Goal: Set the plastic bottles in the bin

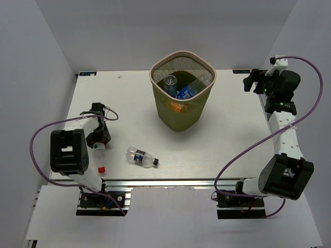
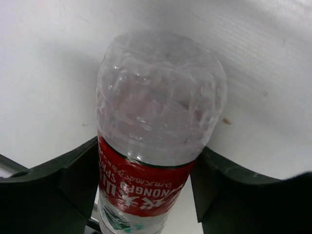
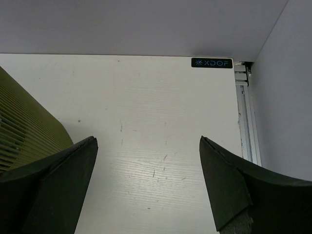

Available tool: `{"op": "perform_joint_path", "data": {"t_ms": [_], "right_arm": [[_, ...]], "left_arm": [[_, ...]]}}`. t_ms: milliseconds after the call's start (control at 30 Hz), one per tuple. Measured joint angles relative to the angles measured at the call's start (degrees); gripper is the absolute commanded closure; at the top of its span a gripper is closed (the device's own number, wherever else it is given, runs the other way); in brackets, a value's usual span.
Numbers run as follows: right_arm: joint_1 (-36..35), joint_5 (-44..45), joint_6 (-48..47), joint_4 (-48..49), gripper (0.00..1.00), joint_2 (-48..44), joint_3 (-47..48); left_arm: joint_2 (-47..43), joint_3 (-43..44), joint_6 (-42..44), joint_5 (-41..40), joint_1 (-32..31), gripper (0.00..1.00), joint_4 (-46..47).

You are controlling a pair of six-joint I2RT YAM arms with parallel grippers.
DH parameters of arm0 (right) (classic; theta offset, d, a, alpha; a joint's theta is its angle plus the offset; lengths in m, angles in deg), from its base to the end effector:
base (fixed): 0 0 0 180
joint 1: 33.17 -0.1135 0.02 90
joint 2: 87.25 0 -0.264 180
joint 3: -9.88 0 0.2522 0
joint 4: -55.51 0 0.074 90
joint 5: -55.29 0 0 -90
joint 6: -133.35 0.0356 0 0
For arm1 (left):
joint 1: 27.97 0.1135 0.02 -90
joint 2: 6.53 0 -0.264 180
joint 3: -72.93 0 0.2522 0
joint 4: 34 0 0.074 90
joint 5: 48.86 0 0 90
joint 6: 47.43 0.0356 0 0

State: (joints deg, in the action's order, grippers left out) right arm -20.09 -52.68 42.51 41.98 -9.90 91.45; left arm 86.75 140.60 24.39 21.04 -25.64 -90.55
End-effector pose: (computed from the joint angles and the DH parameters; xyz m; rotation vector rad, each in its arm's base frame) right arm 0.3143 -0.0618 0.3722 -0.0461 1.7256 0.0924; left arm 0.2765 0.0235 0.1616 -0.5547 2.8668 0.4849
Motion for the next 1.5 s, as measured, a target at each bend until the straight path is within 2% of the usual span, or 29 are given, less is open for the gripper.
{"op": "perform_joint_path", "data": {"t_ms": [33, 67, 167, 300, 467, 567, 667, 800, 900, 967, 1033, 1100, 1133, 1267, 1367, 1400, 1467, 1500], "right_arm": [[0.0, 0.0, 0.0, 0.1, 0.11, 0.0, 0.0], [0.0, 0.0, 0.0, 0.1, 0.11, 0.0, 0.0], [0.0, 0.3, 0.3, 0.3, 0.11, 0.0, 0.0], [0.0, 1.5, 0.6, 0.2, 0.11, -0.3, 0.0], [0.1, 3.0, 2.2, -0.3, 0.11, -2.7, 0.0], [0.1, 3.5, 4.0, -0.2, 0.11, -5.7, 0.0], [0.1, 3.9, 6.2, -0.1, 0.11, -9.6, -0.2], [0.1, 4.9, 9.1, 0.5, 0.11, -15.5, -1.7], [0.1, 6.1, 11.6, 1.0, 0.11, -20.0, -4.2], [0.1, 6.1, 13.4, 1.0, 0.11, -22.6, -6.4], [0.1, 5.3, 15.4, 1.3, 0.11, -24.3, -8.4], [0.1, 3.7, 17.0, 1.2, 0.11, -25.6, -10.3], [0.1, 3.0, 17.4, 0.8, 0.11, -26.0, -10.9], [0.1, 0.7, 18.7, -0.7, 0.11, -26.7, -11.5], [0.1, -0.4, 18.9, -0.8, 0.11, -28.0, -11.5], [0.1, -0.6, 19.0, -0.8, 0.11, -28.5, -11.5], [0.1, -1.1, 19.3, -0.8, 0.11, -29.5, -11.5], [0.2, -1.5, 19.5, -0.8, 0.11, -29.9, -11.5]], "left_arm": [[0.2, 0.2, -0.2, 0.0, 0.0, 0.38, -0.1], [0.3, 0.4, -0.3, 0.0, 0.0, 0.49, -0.5], [0.0, 1.1, -0.7, 0.3, 0.0, 0.64, -1.4], [-1.2, 3.6, -1.8, 3.1, 0.1, 0.71, -3.2], [-3.8, 16.2, -4.4, 8.8, 0.1, 0.72, -4.4], [-3.9, 30.6, -6.7, 13.3, 0.0, 0.78, -2.9], [-2.4, 46.6, -8.3, 17.9, -1.3, 0.79, 1.0], [3.2, 66.6, -11.7, 24.3, -8.1, 0.79, 9.5], [9.8, 77.1, -15.3, 30.8, -13.7, 0.80, 17.0], [12.6, 77.1, -19.7, 36.2, -16.6, 0.81, 25.0], [13.5, 71.3, -24.5, 40.4, -18.8, 0.81, 33.6], [16.0, 68.9, -26.5, 42.1, -21.1, 0.81, 37.1], [17.9, 69.4, -26.2, 41.9, -22.2, 0.81, 37.5], [24.6, 72.4, -22.9, 39.0, -27.4, 0.64, 36.3], [25.7, 72.3, -20.7, 38.1, -30.2, 0.43, 34.5], [25.6, 72.3, -19.9, 37.9, -30.8, 0.31, 34.1], [24.8, 71.5, -18.6, 37.7, -31.3, 0.18, 34.5], [23.6, 70.1, -18.0, 37.9, -31.3, 0.16, 34.5]]}}
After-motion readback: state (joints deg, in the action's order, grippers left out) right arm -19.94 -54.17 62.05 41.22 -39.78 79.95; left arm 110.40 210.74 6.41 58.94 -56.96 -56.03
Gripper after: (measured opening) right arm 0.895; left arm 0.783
